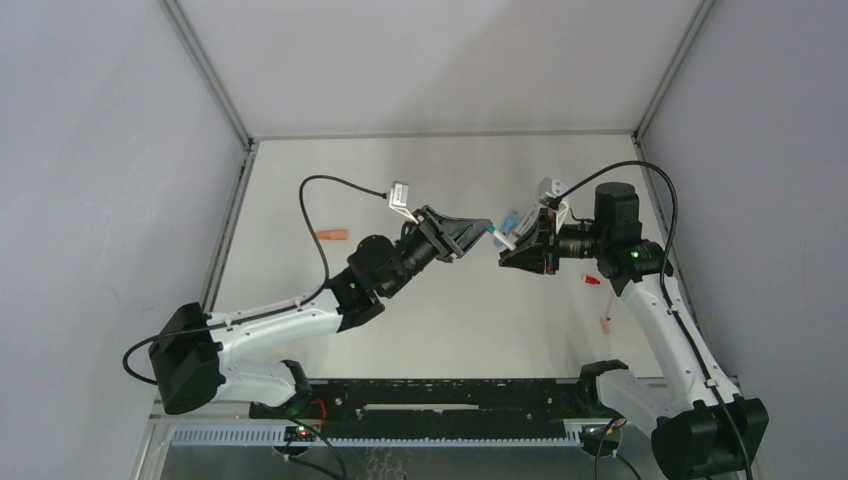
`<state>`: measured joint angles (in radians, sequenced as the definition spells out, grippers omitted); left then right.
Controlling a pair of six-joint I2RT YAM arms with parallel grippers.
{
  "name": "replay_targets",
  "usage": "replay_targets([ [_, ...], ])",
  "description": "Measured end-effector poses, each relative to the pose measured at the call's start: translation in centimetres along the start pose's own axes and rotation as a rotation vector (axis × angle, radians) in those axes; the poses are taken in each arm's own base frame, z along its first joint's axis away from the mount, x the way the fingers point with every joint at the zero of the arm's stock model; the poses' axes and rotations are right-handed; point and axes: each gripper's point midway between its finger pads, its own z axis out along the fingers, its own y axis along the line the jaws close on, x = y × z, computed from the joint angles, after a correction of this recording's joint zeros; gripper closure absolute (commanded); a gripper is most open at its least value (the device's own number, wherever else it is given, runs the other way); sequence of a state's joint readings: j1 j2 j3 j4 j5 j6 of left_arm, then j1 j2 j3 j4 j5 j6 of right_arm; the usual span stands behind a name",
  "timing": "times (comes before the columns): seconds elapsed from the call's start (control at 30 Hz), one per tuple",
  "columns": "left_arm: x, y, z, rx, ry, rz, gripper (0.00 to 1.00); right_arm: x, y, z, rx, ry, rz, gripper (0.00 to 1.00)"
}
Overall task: Insert the pens into the pen caps
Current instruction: Press the pen cap onto the pen.
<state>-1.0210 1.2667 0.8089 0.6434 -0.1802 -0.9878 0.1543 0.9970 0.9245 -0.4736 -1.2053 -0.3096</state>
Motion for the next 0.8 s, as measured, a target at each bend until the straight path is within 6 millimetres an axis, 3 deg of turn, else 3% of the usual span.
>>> replay_targets([
  [0.8, 0.42, 0.58, 0.28, -0.015, 0.009, 0.008, 0.53, 0.4, -0.44, 0.26, 0.027, 0.021, -0.025, 1.0],
])
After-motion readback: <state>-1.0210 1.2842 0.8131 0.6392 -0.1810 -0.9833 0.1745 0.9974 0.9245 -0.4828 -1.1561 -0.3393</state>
